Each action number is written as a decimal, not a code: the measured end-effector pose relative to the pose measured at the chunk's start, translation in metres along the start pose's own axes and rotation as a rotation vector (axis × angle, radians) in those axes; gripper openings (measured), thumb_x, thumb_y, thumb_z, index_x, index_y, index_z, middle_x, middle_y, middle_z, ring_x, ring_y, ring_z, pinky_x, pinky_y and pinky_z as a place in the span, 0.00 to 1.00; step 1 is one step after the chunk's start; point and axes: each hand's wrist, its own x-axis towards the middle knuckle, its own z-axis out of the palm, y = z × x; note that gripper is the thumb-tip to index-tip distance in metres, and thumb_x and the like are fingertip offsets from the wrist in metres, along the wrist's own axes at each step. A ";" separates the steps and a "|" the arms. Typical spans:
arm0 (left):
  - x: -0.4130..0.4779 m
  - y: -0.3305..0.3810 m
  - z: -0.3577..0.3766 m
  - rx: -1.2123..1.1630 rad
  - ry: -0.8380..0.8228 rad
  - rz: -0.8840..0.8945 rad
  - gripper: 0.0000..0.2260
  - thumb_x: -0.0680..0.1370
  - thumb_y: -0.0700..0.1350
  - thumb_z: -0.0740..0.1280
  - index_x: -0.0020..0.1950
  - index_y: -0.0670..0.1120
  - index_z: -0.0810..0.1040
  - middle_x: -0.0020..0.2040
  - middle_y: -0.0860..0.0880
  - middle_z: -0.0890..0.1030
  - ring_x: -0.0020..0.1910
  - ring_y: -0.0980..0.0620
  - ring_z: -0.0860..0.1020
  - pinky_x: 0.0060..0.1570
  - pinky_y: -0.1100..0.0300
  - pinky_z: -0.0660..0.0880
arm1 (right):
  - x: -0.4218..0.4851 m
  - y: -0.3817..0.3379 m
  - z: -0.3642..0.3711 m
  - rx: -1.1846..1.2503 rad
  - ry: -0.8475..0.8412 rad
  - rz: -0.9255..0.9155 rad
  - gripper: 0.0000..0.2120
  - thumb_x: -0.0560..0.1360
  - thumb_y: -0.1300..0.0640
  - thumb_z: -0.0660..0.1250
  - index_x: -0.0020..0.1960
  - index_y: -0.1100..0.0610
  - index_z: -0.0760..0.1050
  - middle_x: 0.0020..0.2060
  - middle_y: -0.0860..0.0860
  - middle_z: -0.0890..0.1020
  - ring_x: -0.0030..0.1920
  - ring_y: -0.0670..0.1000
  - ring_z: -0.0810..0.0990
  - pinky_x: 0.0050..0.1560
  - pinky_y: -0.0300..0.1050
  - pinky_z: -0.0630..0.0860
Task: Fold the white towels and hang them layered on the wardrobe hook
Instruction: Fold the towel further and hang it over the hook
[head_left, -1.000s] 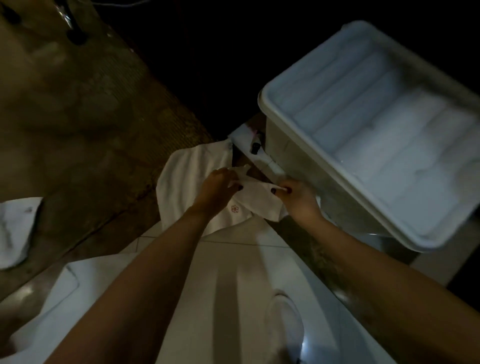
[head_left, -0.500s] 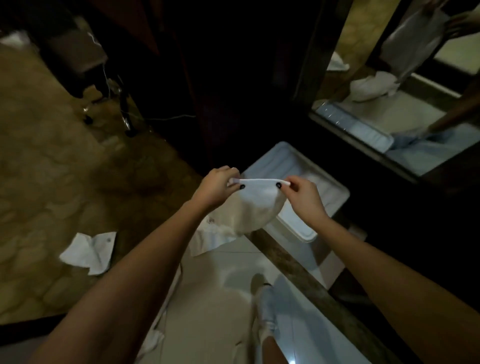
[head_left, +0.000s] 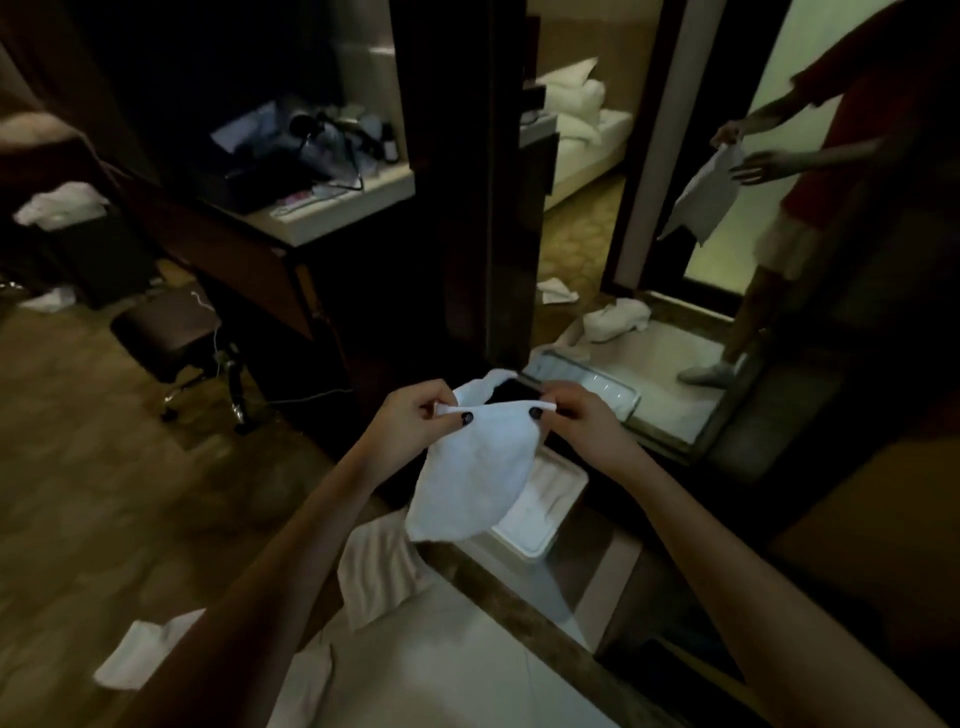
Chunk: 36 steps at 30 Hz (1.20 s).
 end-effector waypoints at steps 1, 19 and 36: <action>-0.009 0.020 0.006 -0.006 0.005 0.029 0.09 0.76 0.40 0.72 0.37 0.46 0.75 0.32 0.59 0.74 0.32 0.62 0.71 0.35 0.70 0.66 | -0.015 -0.007 -0.012 0.018 -0.005 -0.013 0.07 0.79 0.58 0.66 0.44 0.53 0.80 0.58 0.50 0.78 0.63 0.43 0.74 0.55 0.32 0.67; -0.211 0.232 0.221 -0.284 0.158 0.149 0.06 0.72 0.46 0.73 0.38 0.52 0.76 0.38 0.52 0.78 0.42 0.48 0.77 0.44 0.55 0.72 | -0.371 -0.012 -0.180 0.207 0.307 0.069 0.07 0.76 0.59 0.71 0.39 0.53 0.81 0.37 0.50 0.84 0.40 0.49 0.82 0.46 0.51 0.79; -0.207 0.328 0.330 -0.290 0.076 0.386 0.07 0.73 0.37 0.74 0.39 0.46 0.79 0.39 0.48 0.77 0.38 0.51 0.75 0.36 0.55 0.69 | -0.501 -0.005 -0.258 0.262 0.874 0.090 0.08 0.72 0.62 0.75 0.36 0.56 0.79 0.35 0.49 0.83 0.38 0.44 0.81 0.38 0.35 0.75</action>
